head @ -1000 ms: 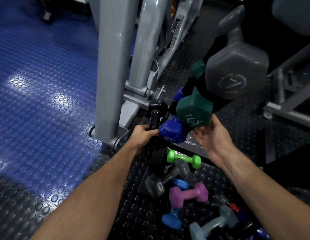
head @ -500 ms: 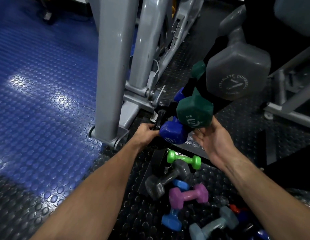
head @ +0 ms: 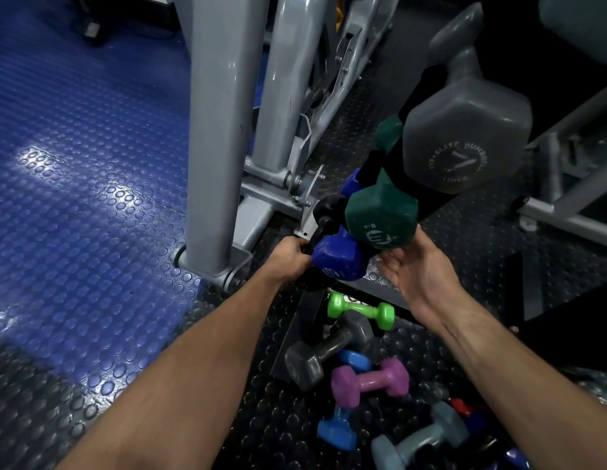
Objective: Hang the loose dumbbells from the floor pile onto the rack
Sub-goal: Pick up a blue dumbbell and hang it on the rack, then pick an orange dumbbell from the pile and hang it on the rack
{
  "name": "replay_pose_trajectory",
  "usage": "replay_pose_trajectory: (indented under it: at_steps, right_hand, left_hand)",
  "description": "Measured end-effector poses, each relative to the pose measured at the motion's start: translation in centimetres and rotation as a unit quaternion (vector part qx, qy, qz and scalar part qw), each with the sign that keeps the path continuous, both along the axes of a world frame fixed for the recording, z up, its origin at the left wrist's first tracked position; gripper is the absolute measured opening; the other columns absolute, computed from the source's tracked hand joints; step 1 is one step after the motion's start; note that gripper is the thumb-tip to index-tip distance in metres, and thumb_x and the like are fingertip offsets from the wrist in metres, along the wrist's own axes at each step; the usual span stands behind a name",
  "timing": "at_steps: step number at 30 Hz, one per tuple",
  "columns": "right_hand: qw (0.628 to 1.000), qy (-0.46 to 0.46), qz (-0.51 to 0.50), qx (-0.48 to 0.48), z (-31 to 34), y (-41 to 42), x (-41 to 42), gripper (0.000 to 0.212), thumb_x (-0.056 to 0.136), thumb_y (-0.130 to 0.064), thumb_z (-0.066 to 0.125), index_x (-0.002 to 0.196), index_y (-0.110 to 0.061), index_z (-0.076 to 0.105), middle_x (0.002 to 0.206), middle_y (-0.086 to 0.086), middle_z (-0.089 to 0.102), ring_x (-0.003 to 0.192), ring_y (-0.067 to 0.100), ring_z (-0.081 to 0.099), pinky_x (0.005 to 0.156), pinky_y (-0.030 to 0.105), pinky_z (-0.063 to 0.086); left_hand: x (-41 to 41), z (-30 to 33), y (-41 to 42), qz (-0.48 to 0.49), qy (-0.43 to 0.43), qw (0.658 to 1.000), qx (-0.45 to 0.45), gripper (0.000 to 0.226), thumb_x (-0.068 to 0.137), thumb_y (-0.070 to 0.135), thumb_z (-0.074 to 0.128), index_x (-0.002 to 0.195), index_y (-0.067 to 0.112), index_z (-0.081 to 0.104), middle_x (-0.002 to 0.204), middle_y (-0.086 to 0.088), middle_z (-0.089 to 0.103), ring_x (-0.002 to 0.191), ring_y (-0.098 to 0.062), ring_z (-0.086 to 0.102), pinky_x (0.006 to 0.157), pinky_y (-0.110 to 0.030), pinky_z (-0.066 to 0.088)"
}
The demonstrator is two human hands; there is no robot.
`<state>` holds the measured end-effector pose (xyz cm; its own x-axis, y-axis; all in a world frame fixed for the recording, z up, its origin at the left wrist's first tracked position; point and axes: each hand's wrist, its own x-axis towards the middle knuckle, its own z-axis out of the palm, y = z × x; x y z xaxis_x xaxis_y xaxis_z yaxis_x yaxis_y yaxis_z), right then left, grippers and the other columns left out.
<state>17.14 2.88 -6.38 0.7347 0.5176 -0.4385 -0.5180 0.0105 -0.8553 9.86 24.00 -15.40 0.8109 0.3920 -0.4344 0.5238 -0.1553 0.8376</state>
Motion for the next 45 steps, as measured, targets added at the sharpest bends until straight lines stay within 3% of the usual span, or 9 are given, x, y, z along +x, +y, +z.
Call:
replay_pose_trajectory:
  at_steps: [5,11,14,17,24,29,34,38,45]
  right_hand:
    - [1.0,0.007,-0.004,-0.005,0.2,0.1,0.0,0.038,0.109,-0.048,0.035,0.112,-0.02,0.061,0.103,0.009,0.042,0.087,0.018,0.046,0.097,0.032,0.048]
    - [0.999,0.026,-0.018,-0.007,0.5,0.0,-0.2,0.037,0.109,-0.047,0.035,0.117,-0.02,0.059,0.08,-0.007,0.062,0.068,0.004,0.055,0.093,0.031,0.049]
    - [0.999,0.032,-0.031,-0.009,0.4,0.2,-0.2,0.035,0.11,-0.045,0.034,0.121,-0.023,0.058,0.079,-0.014,0.066,0.074,0.001,0.058,0.107,0.036,0.043]
    - [0.999,0.02,-0.032,-0.018,0.0,0.4,-0.3,0.033,0.111,-0.043,0.033,0.125,-0.023,0.055,0.076,-0.016,0.062,0.074,0.001,0.055,0.113,0.04,0.04]
    - [0.999,0.016,-0.022,-0.037,0.3,0.2,-0.2,0.047,0.109,-0.048,0.038,0.142,-0.022,0.057,0.143,0.007,0.061,0.135,0.024,0.055,0.118,0.046,0.039]
    - [0.993,-0.014,-0.007,-0.12,0.9,-1.7,-0.5,0.048,0.105,-0.055,0.041,0.13,-0.022,0.064,0.128,0.002,0.069,0.119,0.022,0.065,0.106,0.043,0.049]
    - [0.969,-0.041,-0.007,-0.243,-0.6,-8.3,-2.4,0.032,0.104,-0.036,0.055,0.13,-0.02,0.066,0.125,-0.002,0.071,0.112,0.018,0.067,0.099,0.038,0.052]
    - [0.944,-0.044,-0.035,-0.326,-1.7,-15.8,-4.6,0.016,0.103,-0.023,0.056,0.105,-0.021,0.072,0.111,0.006,0.075,0.096,0.02,0.067,0.072,0.028,0.049]
    - [0.918,-0.09,-0.134,-0.363,-2.8,-25.5,-8.2,0.022,0.101,-0.005,0.054,0.093,-0.015,0.073,0.083,0.007,0.073,0.069,0.016,0.064,0.058,0.017,0.048]
  left_hand:
    - [-0.2,-0.1,-0.4,-0.03,0.004,0.999,0.035,0.026,0.08,0.031,0.078,0.099,0.014,0.075,0.089,-0.005,0.077,0.082,-0.018,0.074,0.076,-0.035,0.058]
    - [-0.6,0.8,-0.6,-0.032,0.019,0.999,-0.038,0.022,0.096,0.005,0.058,0.078,0.009,0.071,0.072,-0.006,0.072,0.059,-0.006,0.068,0.06,-0.021,0.054]
    - [-1.1,-0.3,-0.7,-0.02,0.031,0.997,-0.066,0.028,0.097,0.002,0.053,0.082,0.012,0.074,0.081,-0.007,0.076,0.079,-0.015,0.068,0.086,-0.036,0.053]
    - [-1.3,-0.2,-1.1,-0.022,0.017,0.998,-0.049,0.027,0.094,0.0,0.054,0.082,0.015,0.073,0.081,-0.005,0.074,0.08,-0.017,0.064,0.083,-0.036,0.049]
    - [-1.5,0.1,-2.4,0.028,0.009,0.999,-0.029,0.021,0.095,0.0,0.055,0.096,0.016,0.069,0.078,0.0,0.07,0.068,-0.012,0.062,0.06,-0.022,0.047]
    - [-3.3,-1.0,-4.2,0.095,-0.007,0.995,-0.009,0.029,0.093,0.006,0.06,0.12,0.015,0.068,0.096,0.001,0.073,0.084,-0.016,0.068,0.072,-0.03,0.05]
    - [-6.4,-1.0,-8.5,0.143,-0.029,0.988,0.044,0.038,0.092,0.007,0.059,0.13,0.013,0.061,0.12,-0.01,0.069,0.112,-0.027,0.064,0.098,-0.037,0.048]
    - [-7.6,-0.5,-13.3,0.159,-0.008,0.983,0.093,0.047,0.092,0.01,0.06,0.139,0.005,0.053,0.136,-0.018,0.06,0.125,-0.034,0.057,0.107,-0.043,0.044]
    - [-9.5,0.2,-24.3,0.009,0.053,0.997,0.063,0.039,0.091,0.026,0.06,0.127,0.009,0.063,0.117,-0.011,0.071,0.111,-0.03,0.066,0.099,-0.038,0.05]
